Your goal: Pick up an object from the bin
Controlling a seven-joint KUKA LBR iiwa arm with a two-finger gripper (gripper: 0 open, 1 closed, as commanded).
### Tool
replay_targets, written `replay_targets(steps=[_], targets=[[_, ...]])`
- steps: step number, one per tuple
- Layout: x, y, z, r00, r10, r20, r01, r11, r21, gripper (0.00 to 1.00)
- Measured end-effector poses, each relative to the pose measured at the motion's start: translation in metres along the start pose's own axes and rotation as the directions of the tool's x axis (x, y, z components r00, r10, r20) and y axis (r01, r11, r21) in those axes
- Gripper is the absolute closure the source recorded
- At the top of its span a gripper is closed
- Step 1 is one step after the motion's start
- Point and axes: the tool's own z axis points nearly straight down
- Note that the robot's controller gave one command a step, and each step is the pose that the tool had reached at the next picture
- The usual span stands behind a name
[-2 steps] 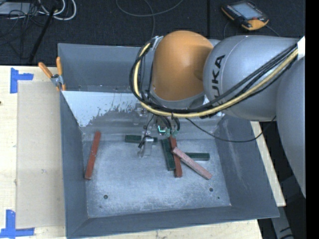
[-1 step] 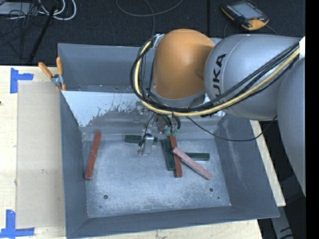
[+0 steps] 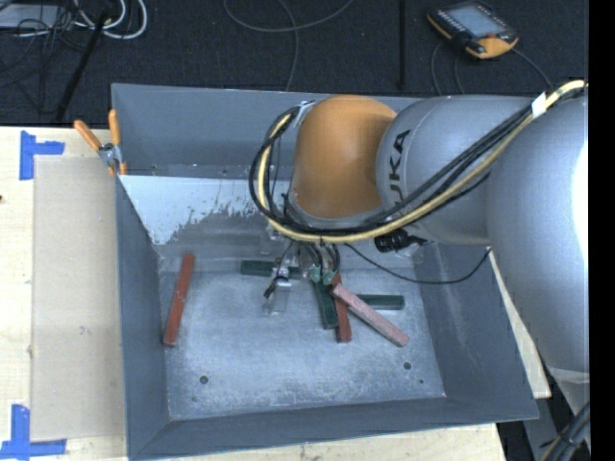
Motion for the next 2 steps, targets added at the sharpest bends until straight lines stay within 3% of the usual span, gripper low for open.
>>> replay_targets(steps=[1, 2], targets=[[-0.004, -0.010, 0.031, 1.000, -0.008, -0.008, 0.008, 1.000, 0.003, 0.00], [-0.017, -0.022, -0.010, 0.996, 0.085, 0.000, -0.085, 0.996, 0.001, 0.00]])
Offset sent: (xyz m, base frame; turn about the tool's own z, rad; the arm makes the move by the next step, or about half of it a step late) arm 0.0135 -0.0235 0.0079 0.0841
